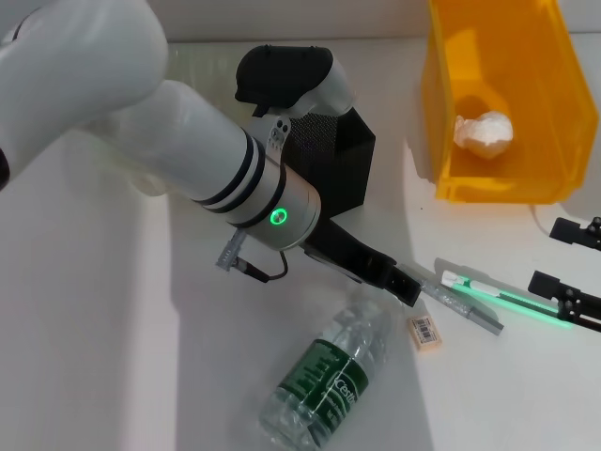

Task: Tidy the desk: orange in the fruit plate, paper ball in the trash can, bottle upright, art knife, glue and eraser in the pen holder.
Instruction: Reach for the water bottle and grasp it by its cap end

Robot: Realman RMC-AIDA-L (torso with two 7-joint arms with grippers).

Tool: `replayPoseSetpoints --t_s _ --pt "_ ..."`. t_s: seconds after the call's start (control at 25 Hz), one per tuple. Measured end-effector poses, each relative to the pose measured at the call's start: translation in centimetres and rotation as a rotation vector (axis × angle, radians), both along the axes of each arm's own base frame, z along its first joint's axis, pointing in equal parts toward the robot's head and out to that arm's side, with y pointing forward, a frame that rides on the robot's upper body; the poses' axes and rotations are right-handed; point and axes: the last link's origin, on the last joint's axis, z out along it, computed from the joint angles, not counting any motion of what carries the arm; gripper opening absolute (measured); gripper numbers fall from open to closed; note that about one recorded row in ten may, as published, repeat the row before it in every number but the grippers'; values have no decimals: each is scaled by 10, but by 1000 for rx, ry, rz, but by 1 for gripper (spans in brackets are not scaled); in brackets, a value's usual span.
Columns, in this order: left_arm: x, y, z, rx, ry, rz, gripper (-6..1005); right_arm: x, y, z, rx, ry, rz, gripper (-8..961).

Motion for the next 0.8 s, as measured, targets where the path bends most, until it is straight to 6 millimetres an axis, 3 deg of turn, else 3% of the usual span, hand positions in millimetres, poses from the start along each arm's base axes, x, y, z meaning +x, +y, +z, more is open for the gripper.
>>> replayPoseSetpoints --t_s 0.8 --pt "-9 -8 -12 -10 -37 -9 654 -7 9 -3 -10 14 23 721"
